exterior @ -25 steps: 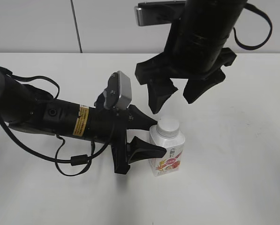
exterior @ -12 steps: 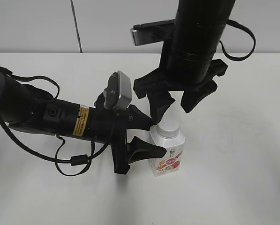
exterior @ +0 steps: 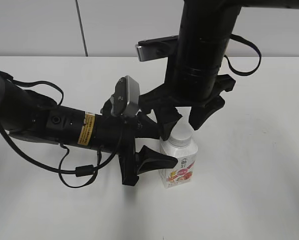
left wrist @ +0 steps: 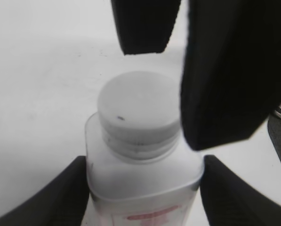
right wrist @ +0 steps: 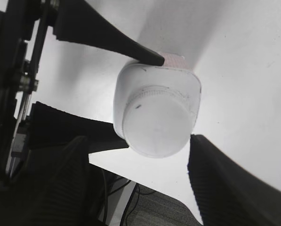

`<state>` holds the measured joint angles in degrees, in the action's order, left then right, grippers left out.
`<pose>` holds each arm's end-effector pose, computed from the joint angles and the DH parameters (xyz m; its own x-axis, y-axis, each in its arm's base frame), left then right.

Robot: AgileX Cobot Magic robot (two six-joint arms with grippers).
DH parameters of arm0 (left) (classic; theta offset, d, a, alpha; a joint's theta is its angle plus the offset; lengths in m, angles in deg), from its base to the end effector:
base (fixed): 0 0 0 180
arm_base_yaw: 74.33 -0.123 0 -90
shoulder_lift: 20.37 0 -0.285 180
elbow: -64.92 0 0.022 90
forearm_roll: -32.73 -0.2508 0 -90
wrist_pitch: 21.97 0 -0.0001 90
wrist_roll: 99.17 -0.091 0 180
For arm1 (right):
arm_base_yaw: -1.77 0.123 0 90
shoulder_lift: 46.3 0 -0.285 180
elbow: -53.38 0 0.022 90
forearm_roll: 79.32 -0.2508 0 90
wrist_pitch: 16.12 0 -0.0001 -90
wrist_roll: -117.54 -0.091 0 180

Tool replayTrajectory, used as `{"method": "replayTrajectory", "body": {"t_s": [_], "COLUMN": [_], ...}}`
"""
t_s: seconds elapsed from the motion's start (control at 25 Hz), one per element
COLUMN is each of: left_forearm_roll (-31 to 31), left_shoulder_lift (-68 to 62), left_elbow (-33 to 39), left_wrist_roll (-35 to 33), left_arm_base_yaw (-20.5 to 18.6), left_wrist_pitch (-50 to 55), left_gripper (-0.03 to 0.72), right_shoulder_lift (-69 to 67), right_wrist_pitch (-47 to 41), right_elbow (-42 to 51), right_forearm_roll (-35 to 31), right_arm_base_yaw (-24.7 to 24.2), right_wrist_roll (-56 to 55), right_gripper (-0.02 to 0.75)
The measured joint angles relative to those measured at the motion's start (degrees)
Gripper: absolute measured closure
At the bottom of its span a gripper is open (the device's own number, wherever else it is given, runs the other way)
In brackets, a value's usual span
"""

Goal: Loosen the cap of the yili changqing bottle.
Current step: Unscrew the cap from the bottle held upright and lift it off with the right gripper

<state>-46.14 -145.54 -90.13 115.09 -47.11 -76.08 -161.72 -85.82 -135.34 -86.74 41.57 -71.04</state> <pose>0.2756 -0.2231 0.1102 -0.0336 0.4297 -0.9023 0.9993 0.0295 -0.0232 0.2808 0.2483 0.2393 -0.8764 -0.4799 -0.0409 -0.4809 0.8669 0.1313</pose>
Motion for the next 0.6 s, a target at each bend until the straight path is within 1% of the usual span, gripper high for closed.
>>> {"method": "replayTrajectory", "body": {"t_s": [0.6], "left_forearm_roll": [0.00], "left_shoulder_lift": [0.00], "left_elbow": [0.00], "left_wrist_roll": [0.00], "left_arm_base_yaw": [0.00], "left_wrist_pitch": [0.00], "left_gripper": [0.248], "right_shoulder_lift": [-0.88], "right_wrist_pitch": [0.00], "right_elbow": [0.00], "right_forearm_roll": [0.05], "right_arm_base_yaw": [0.00], "right_wrist_roll": [2.15], "right_gripper": [0.223]}}
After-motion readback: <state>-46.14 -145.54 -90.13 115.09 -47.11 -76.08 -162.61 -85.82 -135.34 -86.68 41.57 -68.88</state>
